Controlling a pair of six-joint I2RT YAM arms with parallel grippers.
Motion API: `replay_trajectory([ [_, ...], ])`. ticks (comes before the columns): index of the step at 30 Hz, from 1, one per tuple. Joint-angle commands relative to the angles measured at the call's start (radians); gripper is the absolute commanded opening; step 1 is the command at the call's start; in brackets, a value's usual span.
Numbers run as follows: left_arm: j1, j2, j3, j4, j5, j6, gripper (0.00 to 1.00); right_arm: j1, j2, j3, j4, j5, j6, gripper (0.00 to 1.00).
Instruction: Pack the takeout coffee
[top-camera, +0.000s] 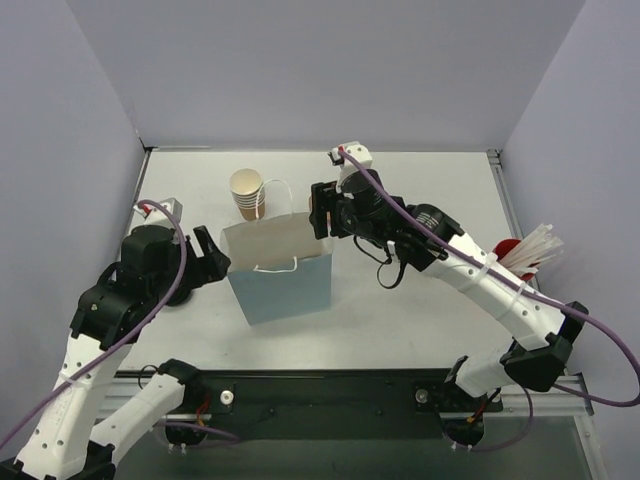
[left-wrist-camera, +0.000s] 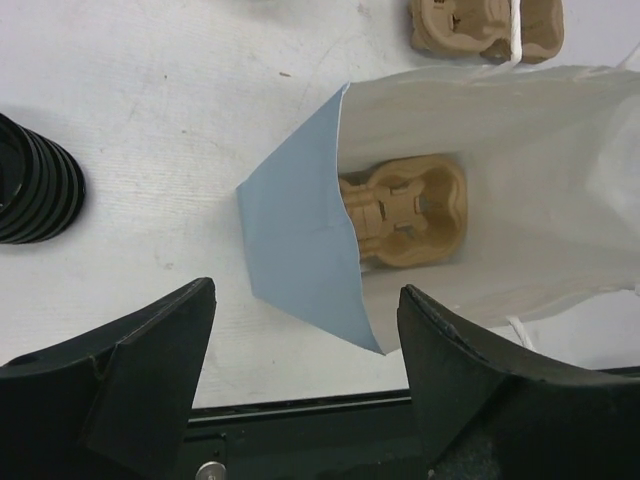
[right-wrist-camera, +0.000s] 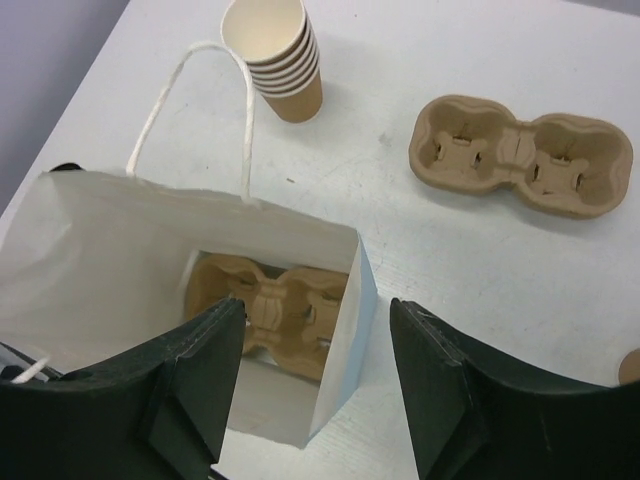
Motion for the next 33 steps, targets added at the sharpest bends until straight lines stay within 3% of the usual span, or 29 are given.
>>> replay_trajectory([
  [1, 0.003, 0.086, 0.057, -0.084, 0.085, -0.029, 0.83, -0.026, 0.094, 0.141, -0.098, -0.037, -0.022, 0.6],
  [3, 0.003, 0.11, 0.056, -0.085, 0.107, -0.029, 0.82, -0.026, 0.128, 0.204, -0.17, -0.003, -0.012, 0.59],
  [10, 0.003, 0.165, 0.047, -0.032, 0.118, -0.04, 0.72, -0.062, 0.204, 0.187, -0.222, 0.113, -0.014, 0.54],
  [14, 0.001, 0.211, 0.054, 0.001, 0.119, -0.066, 0.66, -0.098, 0.231, 0.17, -0.256, 0.063, 0.026, 0.52],
  [16, -0.002, 0.232, 0.068, 0.018, 0.125, -0.081, 0.57, -0.111, 0.251, 0.161, -0.258, 0.021, 0.029, 0.47],
  [17, 0.0, 0.236, 0.071, 0.021, 0.125, -0.087, 0.54, -0.12, 0.259, 0.164, -0.259, 0.006, 0.023, 0.43],
  [18, -0.002, 0.237, 0.076, 0.036, 0.125, -0.092, 0.52, -0.123, 0.265, 0.17, -0.258, 0.0, 0.006, 0.28],
  [21, -0.003, 0.249, 0.092, 0.056, 0.11, -0.105, 0.42, -0.144, 0.291, 0.211, -0.259, -0.015, -0.015, 0.0],
  [22, -0.003, 0.265, 0.103, 0.057, 0.099, -0.106, 0.39, -0.151, 0.294, 0.24, -0.258, -0.043, -0.017, 0.0],
  [24, -0.003, 0.285, 0.158, 0.059, 0.089, -0.092, 0.39, -0.166, 0.294, 0.271, -0.258, -0.06, -0.014, 0.0],
  [28, -0.006, 0.36, 0.26, 0.062, 0.041, 0.003, 0.59, -0.166, 0.296, 0.343, -0.244, -0.005, -0.025, 0.0],
  [33, -0.006, 0.397, 0.316, 0.027, -0.014, 0.054, 0.66, -0.157, 0.235, 0.184, -0.111, 0.024, 0.015, 0.0],
])
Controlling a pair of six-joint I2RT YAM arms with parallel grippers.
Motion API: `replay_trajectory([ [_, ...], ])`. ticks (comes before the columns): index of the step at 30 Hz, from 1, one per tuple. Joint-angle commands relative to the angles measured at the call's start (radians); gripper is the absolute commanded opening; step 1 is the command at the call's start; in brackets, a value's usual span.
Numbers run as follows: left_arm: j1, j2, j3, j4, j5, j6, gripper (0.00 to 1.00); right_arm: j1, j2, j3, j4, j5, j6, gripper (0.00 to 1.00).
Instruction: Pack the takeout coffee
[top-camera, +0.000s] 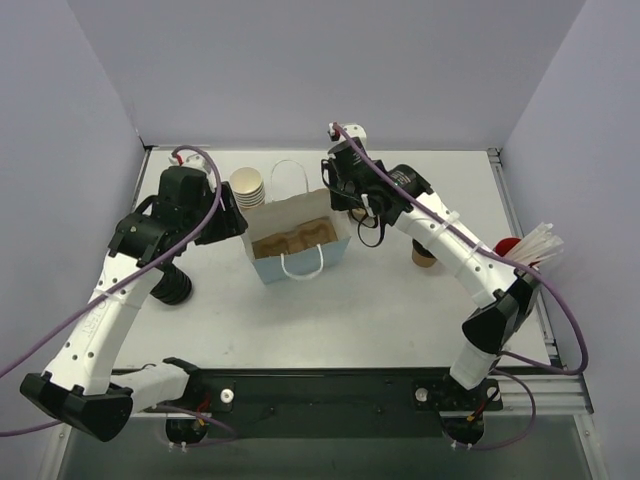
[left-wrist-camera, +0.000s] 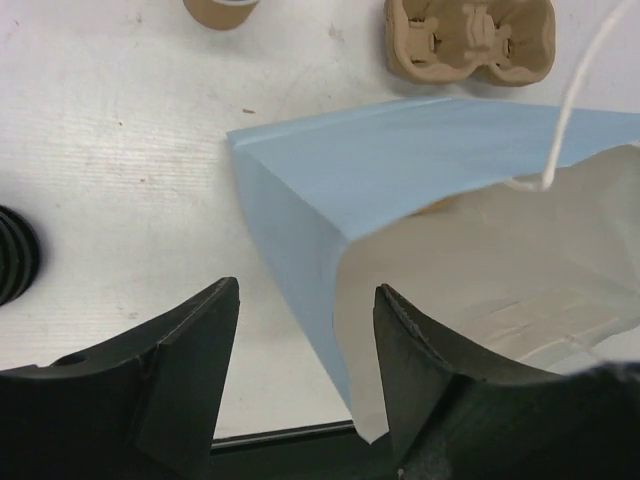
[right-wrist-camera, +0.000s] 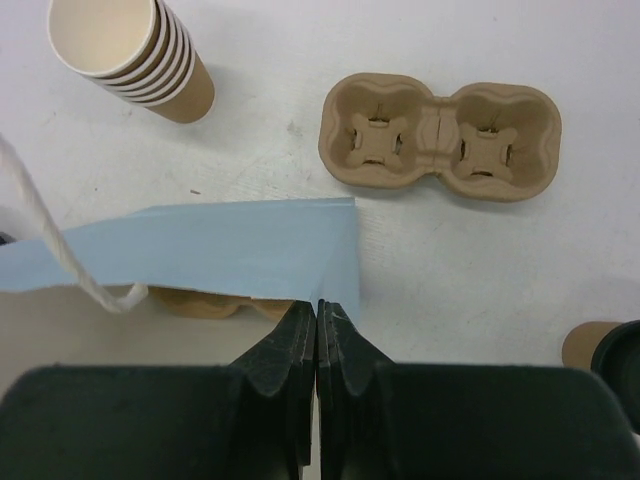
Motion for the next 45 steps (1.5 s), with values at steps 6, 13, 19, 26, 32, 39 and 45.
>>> replay_trajectory([
  [6, -0.009, -0.096, -0.017, -0.022, -0.074, 0.05, 0.69, 0.059, -0.245, -0.408, 0.258, 0.182, 0.084, 0.0],
  [13, -0.017, -0.165, -0.114, -0.029, 0.056, 0.001, 0.71, 0.123, -0.304, -0.471, 0.296, 0.294, 0.132, 0.0],
  [19, -0.035, -0.213, -0.194, 0.043, 0.102, -0.034, 0.71, 0.14, -0.319, -0.462, 0.224, 0.319, 0.209, 0.0],
  [26, -0.06, -0.253, -0.246, 0.102, 0.087, -0.086, 0.71, 0.187, -0.367, -0.514, 0.222, 0.333, 0.259, 0.0],
  [32, -0.078, -0.265, -0.278, 0.132, 0.089, -0.117, 0.69, 0.195, -0.404, -0.53, 0.212, 0.321, 0.29, 0.0],
  [39, -0.103, -0.228, -0.286, 0.174, 0.087, -0.11, 0.65, 0.214, -0.427, -0.579, 0.227, 0.338, 0.305, 0.0],
  [45, -0.133, -0.231, -0.226, 0.159, 0.043, -0.1, 0.64, 0.224, -0.425, -0.583, 0.236, 0.347, 0.313, 0.0],
])
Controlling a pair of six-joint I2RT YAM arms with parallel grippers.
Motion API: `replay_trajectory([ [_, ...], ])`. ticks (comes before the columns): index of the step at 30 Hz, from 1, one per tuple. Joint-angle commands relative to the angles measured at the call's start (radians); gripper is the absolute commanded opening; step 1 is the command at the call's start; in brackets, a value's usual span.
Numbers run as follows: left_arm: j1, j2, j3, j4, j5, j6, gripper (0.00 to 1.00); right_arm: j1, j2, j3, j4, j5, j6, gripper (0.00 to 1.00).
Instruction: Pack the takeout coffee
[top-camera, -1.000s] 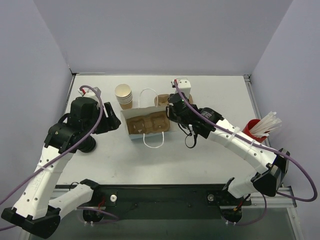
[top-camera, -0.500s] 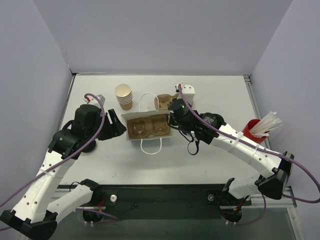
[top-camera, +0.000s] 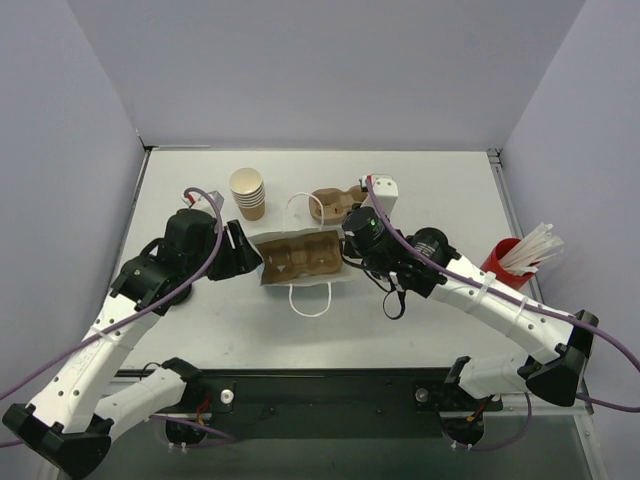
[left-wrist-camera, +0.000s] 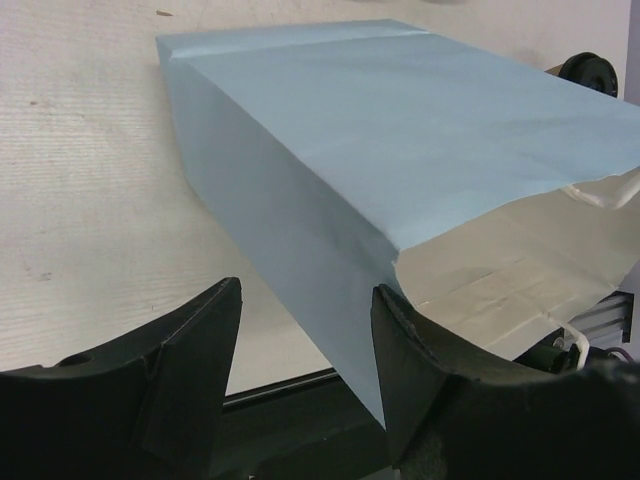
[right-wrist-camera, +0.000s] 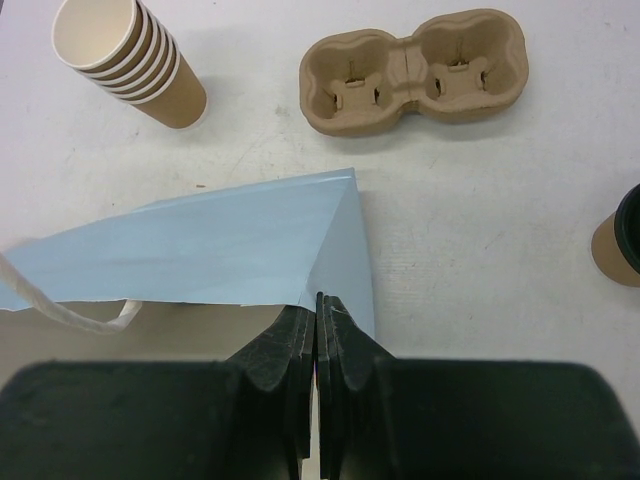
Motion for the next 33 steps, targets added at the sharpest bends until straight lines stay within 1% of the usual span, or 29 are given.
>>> replay_trajectory([
  [1, -0.018, -0.022, 0.082, 0.029, -0.039, -0.001, 0.64, 0.014, -0.013, -0.01, -0.008, 0.027, 0.021, 0.0],
  [6, -0.02, -0.048, 0.142, -0.021, -0.103, -0.004, 0.63, 0.014, -0.012, -0.002, -0.01, 0.035, 0.026, 0.0],
  [10, -0.02, -0.045, 0.161, -0.044, -0.108, -0.009, 0.63, 0.019, -0.012, -0.006, -0.01, 0.034, 0.044, 0.0],
  [13, -0.021, -0.039, 0.133, -0.045, -0.091, -0.018, 0.63, 0.03, -0.011, 0.003, -0.012, 0.038, 0.046, 0.0],
  [19, -0.034, -0.033, 0.066, 0.024, -0.061, 0.005, 0.63, 0.045, 0.007, 0.02, -0.01, 0.052, 0.049, 0.0],
  [22, -0.044, 0.001, 0.076, 0.035, -0.066, 0.031, 0.63, 0.053, 0.018, 0.027, -0.01, 0.055, 0.05, 0.0],
  [25, -0.052, 0.032, 0.095, -0.005, -0.102, 0.042, 0.63, 0.06, 0.018, 0.03, -0.01, 0.061, 0.053, 0.0],
  [27, -0.06, 0.03, 0.087, -0.003, -0.119, 0.043, 0.61, 0.065, 0.02, 0.03, -0.01, 0.067, 0.05, 0.0],
  [28, -0.06, 0.026, 0.081, 0.0, -0.129, 0.046, 0.57, 0.067, 0.02, 0.029, -0.01, 0.072, 0.05, 0.0],
  [29, -0.06, 0.026, 0.078, 0.0, -0.137, 0.046, 0.56, 0.068, 0.017, 0.026, -0.011, 0.077, 0.05, 0.0],
  [31, -0.06, 0.029, 0.079, -0.003, -0.151, 0.051, 0.54, 0.07, 0.012, 0.023, -0.01, 0.081, 0.049, 0.0],
  [33, -0.06, 0.033, 0.079, 0.004, -0.152, 0.068, 0.42, 0.073, 0.009, 0.017, -0.008, 0.087, 0.038, 0.0],
])
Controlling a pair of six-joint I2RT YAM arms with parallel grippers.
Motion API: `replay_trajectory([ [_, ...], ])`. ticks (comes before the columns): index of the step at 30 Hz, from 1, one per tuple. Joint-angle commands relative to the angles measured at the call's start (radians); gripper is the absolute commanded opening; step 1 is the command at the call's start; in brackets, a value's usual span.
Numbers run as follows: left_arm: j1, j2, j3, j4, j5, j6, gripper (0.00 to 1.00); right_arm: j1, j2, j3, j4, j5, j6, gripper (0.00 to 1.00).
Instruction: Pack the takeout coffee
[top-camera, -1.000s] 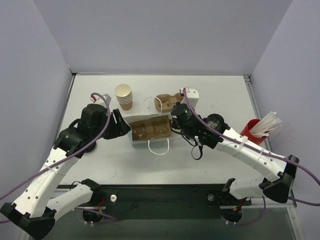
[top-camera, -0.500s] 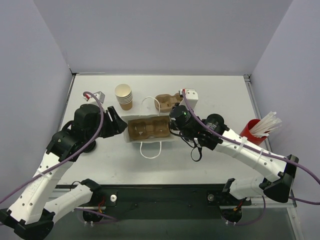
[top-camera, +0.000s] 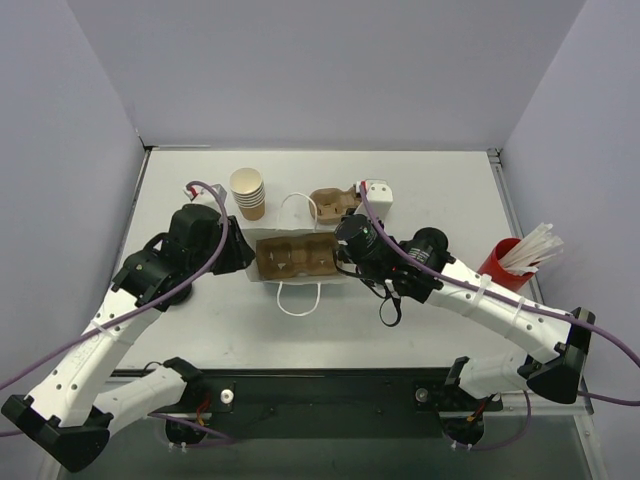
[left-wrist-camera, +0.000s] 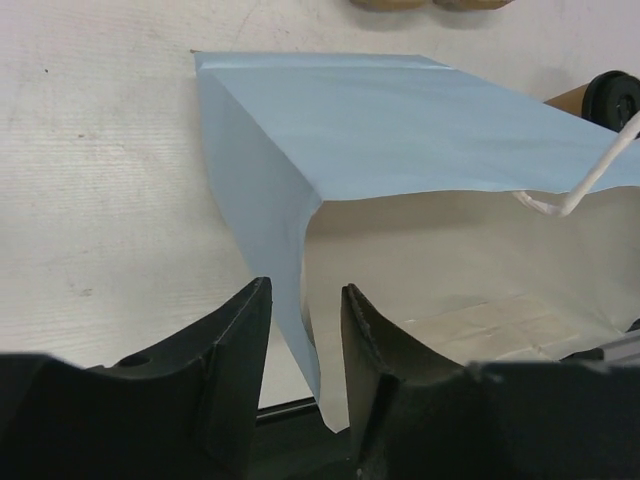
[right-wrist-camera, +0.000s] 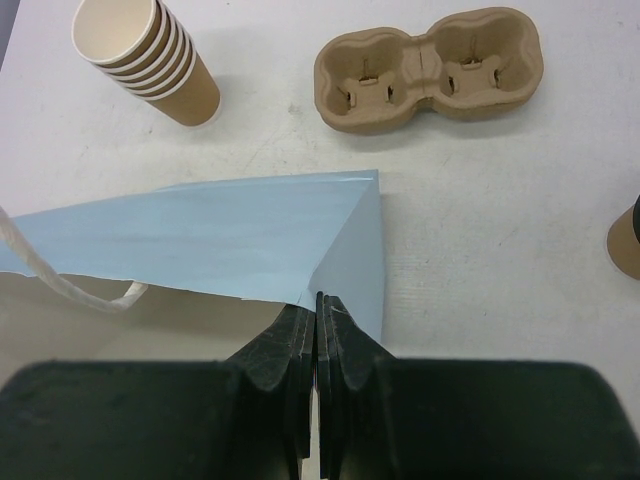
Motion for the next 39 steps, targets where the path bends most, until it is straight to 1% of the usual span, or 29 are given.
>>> replay_trajectory([
  [1, -0.005, -0.001, 0.013, 0.03, -0.038, 0.043, 0.34, 0.014, -0.002, 0.015, -0.008, 0.041, 0.001, 0.0],
  [2, -0.005, 0.002, 0.016, 0.035, -0.039, 0.052, 0.19, 0.014, -0.006, 0.01, -0.003, 0.042, -0.007, 0.0],
  [3, -0.005, 0.006, 0.018, 0.044, -0.039, 0.063, 0.12, 0.014, -0.009, -0.001, 0.024, 0.042, -0.03, 0.0],
  [5, -0.007, 0.002, 0.018, 0.067, -0.03, 0.095, 0.02, 0.014, -0.035, -0.016, 0.068, 0.038, -0.066, 0.0],
  [6, -0.008, -0.004, 0.014, 0.107, -0.019, 0.122, 0.0, 0.014, -0.045, -0.037, 0.123, 0.02, -0.112, 0.0],
  [8, -0.016, -0.035, -0.022, 0.148, 0.011, 0.141, 0.0, 0.014, -0.069, -0.05, 0.167, -0.002, -0.157, 0.02],
  [9, -0.019, -0.05, -0.045, 0.19, 0.024, 0.159, 0.0, 0.014, -0.072, -0.051, 0.187, -0.028, -0.189, 0.06],
  [10, -0.019, -0.062, -0.064, 0.204, 0.054, 0.165, 0.0, 0.013, -0.08, -0.05, 0.193, -0.053, -0.206, 0.09],
  [11, -0.023, -0.087, -0.1, 0.213, 0.057, 0.166, 0.0, 0.013, -0.084, -0.045, 0.196, -0.074, -0.222, 0.15],
  [14, -0.028, -0.134, -0.159, 0.238, 0.074, 0.17, 0.0, 0.013, -0.111, -0.028, 0.182, -0.149, -0.248, 0.26],
  [15, -0.03, -0.145, -0.173, 0.253, 0.079, 0.176, 0.0, 0.013, -0.12, -0.028, 0.176, -0.163, -0.248, 0.35],
  [16, -0.031, -0.165, -0.185, 0.261, 0.087, 0.176, 0.0, 0.013, -0.146, -0.03, 0.171, -0.188, -0.257, 0.39],
  [17, -0.031, -0.174, -0.209, 0.279, 0.093, 0.178, 0.0, 0.008, -0.16, -0.033, 0.165, -0.204, -0.265, 0.49],
  [19, -0.033, -0.19, -0.229, 0.291, 0.11, 0.182, 0.0, 0.0, -0.193, -0.036, 0.159, -0.221, -0.275, 0.61],
  [20, -0.033, -0.194, -0.234, 0.296, 0.116, 0.182, 0.0, -0.004, -0.206, -0.034, 0.142, -0.223, -0.272, 0.64],
  [25, -0.04, -0.222, -0.274, 0.31, 0.12, 0.189, 0.0, -0.073, -0.272, -0.048, 0.112, -0.179, -0.275, 0.65],
  [27, -0.042, -0.228, -0.277, 0.311, 0.12, 0.196, 0.0, -0.113, -0.273, -0.039, 0.064, -0.14, -0.26, 0.65],
  [28, -0.042, -0.236, -0.282, 0.314, 0.12, 0.199, 0.0, -0.173, -0.26, -0.028, 0.034, -0.131, -0.249, 0.65],
  [29, -0.042, -0.237, -0.283, 0.316, 0.12, 0.199, 0.0, -0.197, -0.252, -0.019, -0.017, -0.117, -0.24, 0.65],
  [30, -0.043, -0.239, -0.282, 0.313, 0.12, 0.196, 0.0, -0.222, -0.244, -0.019, -0.029, -0.11, -0.243, 0.65],
  [31, -0.043, -0.236, -0.279, 0.311, 0.12, 0.199, 0.0, -0.262, -0.224, -0.018, -0.037, -0.134, -0.246, 0.65],
  [32, -0.043, -0.236, -0.277, 0.308, 0.12, 0.199, 0.0, -0.338, -0.21, -0.015, -0.068, -0.158, -0.246, 0.63],
  [34, -0.043, -0.237, -0.275, 0.302, 0.12, 0.199, 0.0, -0.411, -0.172, -0.01, -0.092, -0.191, -0.243, 0.61],
  [35, -0.045, -0.237, -0.274, 0.291, 0.117, 0.198, 0.0, -0.49, -0.155, -0.005, -0.117, -0.209, -0.242, 0.58],
  [36, -0.045, -0.239, -0.272, 0.287, 0.113, 0.196, 0.0, -0.527, -0.137, 0.002, -0.138, -0.226, -0.239, 0.57],
  [39, -0.045, -0.234, -0.254, 0.262, 0.107, 0.187, 0.0, -0.654, -0.037, 0.013, -0.183, -0.281, -0.242, 0.57],
])
